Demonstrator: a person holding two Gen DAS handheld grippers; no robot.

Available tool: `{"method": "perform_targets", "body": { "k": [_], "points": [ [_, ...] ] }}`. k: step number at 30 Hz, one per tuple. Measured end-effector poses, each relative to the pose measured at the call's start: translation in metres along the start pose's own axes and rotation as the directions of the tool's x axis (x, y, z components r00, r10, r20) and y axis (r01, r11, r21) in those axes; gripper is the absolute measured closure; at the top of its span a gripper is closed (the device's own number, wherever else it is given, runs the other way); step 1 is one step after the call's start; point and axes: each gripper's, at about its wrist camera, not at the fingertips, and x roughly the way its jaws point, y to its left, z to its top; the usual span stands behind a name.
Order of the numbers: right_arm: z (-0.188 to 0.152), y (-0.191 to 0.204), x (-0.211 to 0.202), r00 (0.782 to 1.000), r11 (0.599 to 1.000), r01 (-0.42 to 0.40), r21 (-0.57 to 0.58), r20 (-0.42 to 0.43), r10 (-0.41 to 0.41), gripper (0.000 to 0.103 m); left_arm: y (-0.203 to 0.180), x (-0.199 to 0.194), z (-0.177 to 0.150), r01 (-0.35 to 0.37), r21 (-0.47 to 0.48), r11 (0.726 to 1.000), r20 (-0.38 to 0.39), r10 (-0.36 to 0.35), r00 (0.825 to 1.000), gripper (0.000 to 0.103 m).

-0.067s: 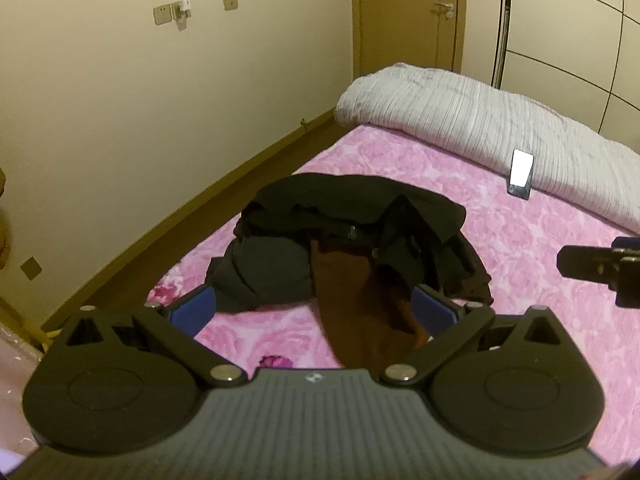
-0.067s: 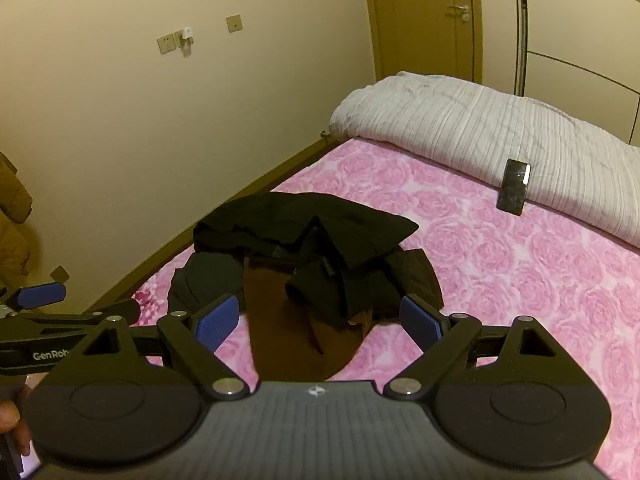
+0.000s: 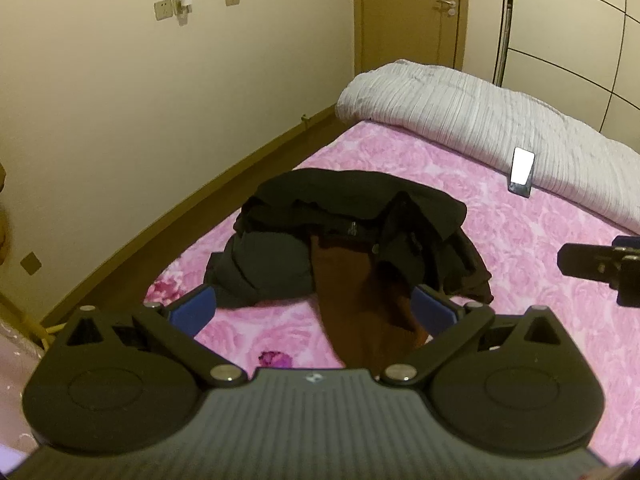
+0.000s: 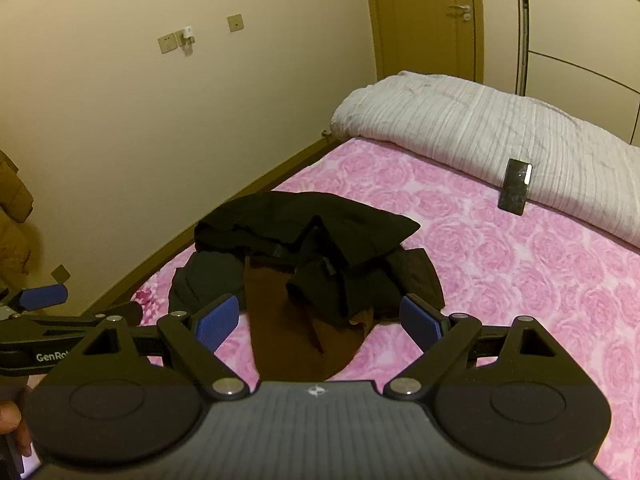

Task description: Fold clothes

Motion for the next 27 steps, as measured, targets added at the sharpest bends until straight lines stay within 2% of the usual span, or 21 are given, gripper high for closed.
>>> {"method": "perform_targets", "body": {
  "k": [9, 13, 27],
  "points": [
    [0.000, 0.003, 0.007, 1.000, 1.000, 0.006, -0.013, 0.000, -0.006, 0.014, 0.002, 0.001, -0.007, 0.003, -0.035, 0.999, -0.024, -0.004, 1.000, 0.000],
    [0.005, 0.002, 0.006, 1.000, 1.000, -0.003, -0.014, -0.016, 0.002, 0.014, 0.005, 0.012, 0.002, 0.011, -0.037, 0.999, -0.042, -0.013, 0.999, 0.000],
    [0.002, -0.001, 0.010, 1.000, 1.000, -0.002, -0.007, -0.022, 0.002, 0.014, 0.003, 0.010, 0.000, 0.009, -0.033, 0.999, -0.040, -0.011, 0.999, 0.000]
  ]
}}
